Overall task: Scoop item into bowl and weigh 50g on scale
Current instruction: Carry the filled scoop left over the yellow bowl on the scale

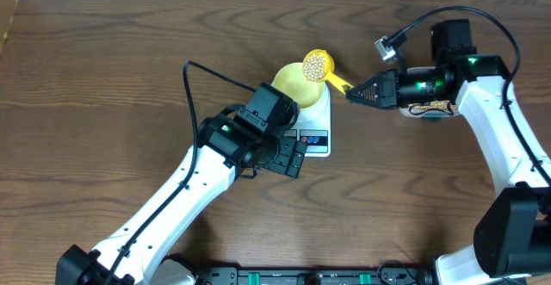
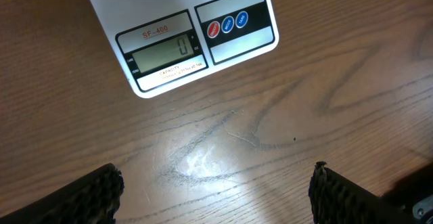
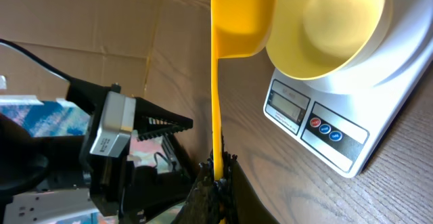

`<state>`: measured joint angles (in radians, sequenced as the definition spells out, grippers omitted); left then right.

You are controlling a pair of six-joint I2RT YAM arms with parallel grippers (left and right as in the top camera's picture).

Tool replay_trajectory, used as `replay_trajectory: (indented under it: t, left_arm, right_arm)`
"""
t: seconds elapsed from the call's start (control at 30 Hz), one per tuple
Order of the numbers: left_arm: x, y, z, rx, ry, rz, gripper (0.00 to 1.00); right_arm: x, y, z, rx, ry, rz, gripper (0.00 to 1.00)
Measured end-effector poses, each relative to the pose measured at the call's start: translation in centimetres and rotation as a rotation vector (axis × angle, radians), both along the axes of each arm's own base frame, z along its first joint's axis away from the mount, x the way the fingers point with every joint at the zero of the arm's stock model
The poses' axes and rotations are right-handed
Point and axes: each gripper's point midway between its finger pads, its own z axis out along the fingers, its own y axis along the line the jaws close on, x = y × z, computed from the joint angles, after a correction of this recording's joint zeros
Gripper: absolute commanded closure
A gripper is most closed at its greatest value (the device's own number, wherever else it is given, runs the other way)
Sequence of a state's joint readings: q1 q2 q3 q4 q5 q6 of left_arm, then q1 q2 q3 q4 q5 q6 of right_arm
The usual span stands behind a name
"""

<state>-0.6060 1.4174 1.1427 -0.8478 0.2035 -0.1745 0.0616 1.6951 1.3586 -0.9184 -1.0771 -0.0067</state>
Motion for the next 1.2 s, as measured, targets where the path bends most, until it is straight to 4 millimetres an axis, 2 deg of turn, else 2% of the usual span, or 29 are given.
replay_trajectory:
  t: [0.63,1.0,1.2]
  left_arm:
    - [0.0,0.0,0.0,0.000,0.000,0.000,0.10]
    - [0.0,0.0,0.0,0.000,0.000,0.000,0.10]
    - [0.0,0.0,0.0,0.000,0.000,0.000,0.10]
  right_arm:
    - [-1.0,2.0,-3.1,-0.220,-0.017,0.045,0.99]
    - [0.1,2.2,-4.1,-0.320,-0.082,0.025,0.99]
    - [0.4,3.0,-4.5,-0.370,-0.133,0.035,0.99]
